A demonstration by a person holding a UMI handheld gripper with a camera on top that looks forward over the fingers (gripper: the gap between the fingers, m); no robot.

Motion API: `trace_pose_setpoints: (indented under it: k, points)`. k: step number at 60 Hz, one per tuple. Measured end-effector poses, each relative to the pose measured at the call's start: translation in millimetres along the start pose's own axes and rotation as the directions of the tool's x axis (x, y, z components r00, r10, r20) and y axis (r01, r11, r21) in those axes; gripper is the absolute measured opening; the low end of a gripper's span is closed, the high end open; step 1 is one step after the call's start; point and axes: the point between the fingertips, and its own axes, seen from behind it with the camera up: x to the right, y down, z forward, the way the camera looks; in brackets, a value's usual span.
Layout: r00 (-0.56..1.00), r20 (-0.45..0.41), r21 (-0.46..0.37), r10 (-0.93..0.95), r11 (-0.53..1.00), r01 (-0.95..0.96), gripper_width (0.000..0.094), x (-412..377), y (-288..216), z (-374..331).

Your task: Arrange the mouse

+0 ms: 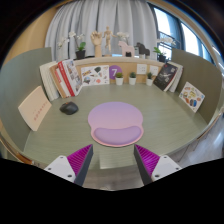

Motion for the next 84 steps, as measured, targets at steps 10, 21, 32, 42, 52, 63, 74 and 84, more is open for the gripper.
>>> trace_pose_setpoints:
  k: [10,21,32,42,52,63,74,84]
  points:
    - [0.997,0.071,-0.039,-0.024,0.999,0.027,0.0833,-83.8,-8.0,50.6]
    - [0.991,0.111,-0.068,-0.069,0.995,0.077,0.0834,-140.0,-32.2,105.0]
    - [0.987,0.136,-0.092,-0.086,0.991,0.099,0.0832,-181.9,-60.5,159.1]
    - [0.986,0.135,-0.1,-0.097,0.989,0.111,0.0832,-203.7,-85.9,196.4]
    - [0.986,0.127,-0.121,-0.105,0.985,0.12,0.083,-214.4,-102.7,224.5]
    - [0.992,0.082,-0.137,-0.1,0.984,0.11,0.0819,-205.8,-124.4,250.4]
    - [0.994,0.043,-0.156,-0.099,0.982,0.105,0.0737,-193.6,-138.1,266.8]
    - [0.995,0.076,-0.157,-0.067,0.984,0.079,0.0534,-201.7,-141.4,273.7]
